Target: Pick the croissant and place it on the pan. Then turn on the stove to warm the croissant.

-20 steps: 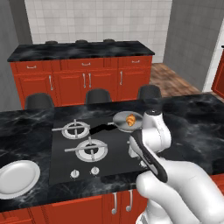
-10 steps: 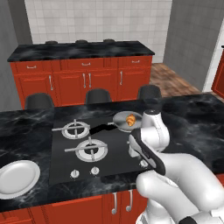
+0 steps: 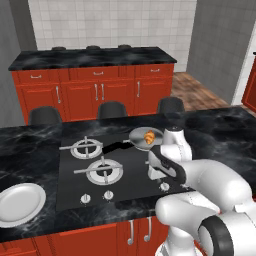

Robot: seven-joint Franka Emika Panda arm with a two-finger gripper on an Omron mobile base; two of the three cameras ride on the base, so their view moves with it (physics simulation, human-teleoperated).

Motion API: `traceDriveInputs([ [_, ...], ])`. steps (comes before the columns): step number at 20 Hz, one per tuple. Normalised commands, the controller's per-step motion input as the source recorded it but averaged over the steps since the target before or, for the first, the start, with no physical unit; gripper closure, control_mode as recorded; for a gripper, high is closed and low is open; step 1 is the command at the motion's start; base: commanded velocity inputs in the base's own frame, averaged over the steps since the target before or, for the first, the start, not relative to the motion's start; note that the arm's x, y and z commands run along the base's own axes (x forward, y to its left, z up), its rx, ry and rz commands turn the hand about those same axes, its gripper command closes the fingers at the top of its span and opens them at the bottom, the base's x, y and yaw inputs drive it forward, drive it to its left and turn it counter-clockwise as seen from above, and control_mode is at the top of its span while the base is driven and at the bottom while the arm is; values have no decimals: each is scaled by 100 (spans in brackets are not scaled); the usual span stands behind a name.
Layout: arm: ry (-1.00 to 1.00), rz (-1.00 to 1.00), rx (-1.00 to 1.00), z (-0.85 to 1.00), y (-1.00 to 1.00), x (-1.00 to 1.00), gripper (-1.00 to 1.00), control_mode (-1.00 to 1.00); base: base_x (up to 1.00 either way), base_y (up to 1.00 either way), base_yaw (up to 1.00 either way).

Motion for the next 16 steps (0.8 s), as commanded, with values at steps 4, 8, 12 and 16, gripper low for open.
traceDriveInputs([
  [4,0,0,6,-11,0,-5,-100,-100,0,0,0],
  [8,0,0,5,-29,0,-14,-100,-100,0,0,0],
  [12,0,0,3,-36,2,-14,-100,-100,0,0,0],
  [16,0,0,2,-18,5,-8,-100,-100,0,0,0],
])
